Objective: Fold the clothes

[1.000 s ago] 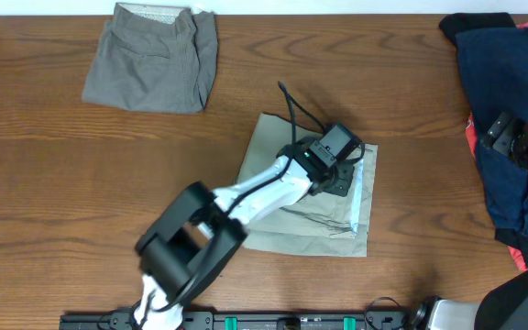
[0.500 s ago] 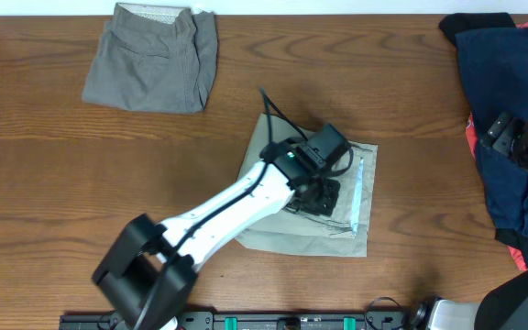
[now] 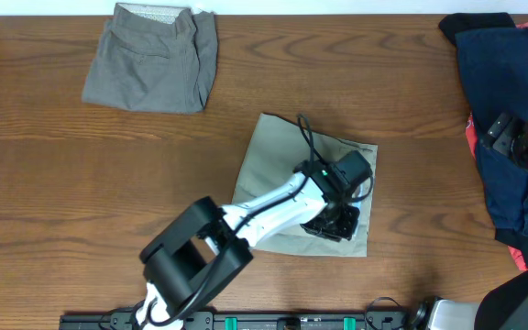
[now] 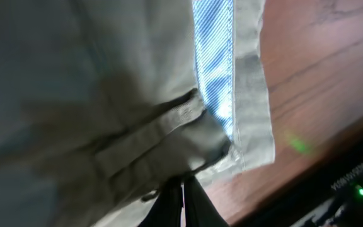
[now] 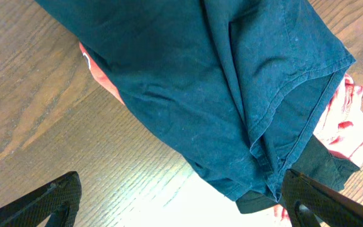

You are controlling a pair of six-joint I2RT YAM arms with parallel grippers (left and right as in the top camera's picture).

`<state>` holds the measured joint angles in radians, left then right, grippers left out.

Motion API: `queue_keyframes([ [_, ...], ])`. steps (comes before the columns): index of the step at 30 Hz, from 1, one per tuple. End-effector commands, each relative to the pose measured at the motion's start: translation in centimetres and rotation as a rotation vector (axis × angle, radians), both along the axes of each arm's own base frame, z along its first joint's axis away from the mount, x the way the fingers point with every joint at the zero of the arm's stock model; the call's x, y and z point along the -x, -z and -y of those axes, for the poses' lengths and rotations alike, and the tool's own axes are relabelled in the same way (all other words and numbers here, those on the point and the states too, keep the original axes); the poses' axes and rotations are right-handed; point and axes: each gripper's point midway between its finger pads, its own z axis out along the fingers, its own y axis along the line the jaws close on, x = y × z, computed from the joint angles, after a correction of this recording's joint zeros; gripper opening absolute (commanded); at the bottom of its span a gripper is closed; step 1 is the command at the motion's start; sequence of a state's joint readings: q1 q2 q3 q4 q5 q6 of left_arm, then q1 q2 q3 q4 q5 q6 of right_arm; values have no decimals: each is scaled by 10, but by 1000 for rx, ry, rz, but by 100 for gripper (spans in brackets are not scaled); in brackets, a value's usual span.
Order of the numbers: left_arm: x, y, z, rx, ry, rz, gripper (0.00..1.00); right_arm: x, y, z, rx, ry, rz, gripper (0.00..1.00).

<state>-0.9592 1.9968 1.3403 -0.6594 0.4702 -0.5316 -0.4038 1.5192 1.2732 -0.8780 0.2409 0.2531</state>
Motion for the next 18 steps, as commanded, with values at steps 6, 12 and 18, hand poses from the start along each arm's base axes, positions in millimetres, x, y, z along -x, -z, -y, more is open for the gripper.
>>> queue_keyframes([
  [6, 5, 15, 19, 36, 6, -1, 6, 3, -4, 5, 11, 25, 9, 99],
  [12, 11, 4, 31, 108, 21, -46, 6, 3, -4, 5, 11, 25, 9, 99],
  [18, 14, -35, 40, 221, 61, -53, 6, 3, -4, 5, 11, 25, 9, 99],
])
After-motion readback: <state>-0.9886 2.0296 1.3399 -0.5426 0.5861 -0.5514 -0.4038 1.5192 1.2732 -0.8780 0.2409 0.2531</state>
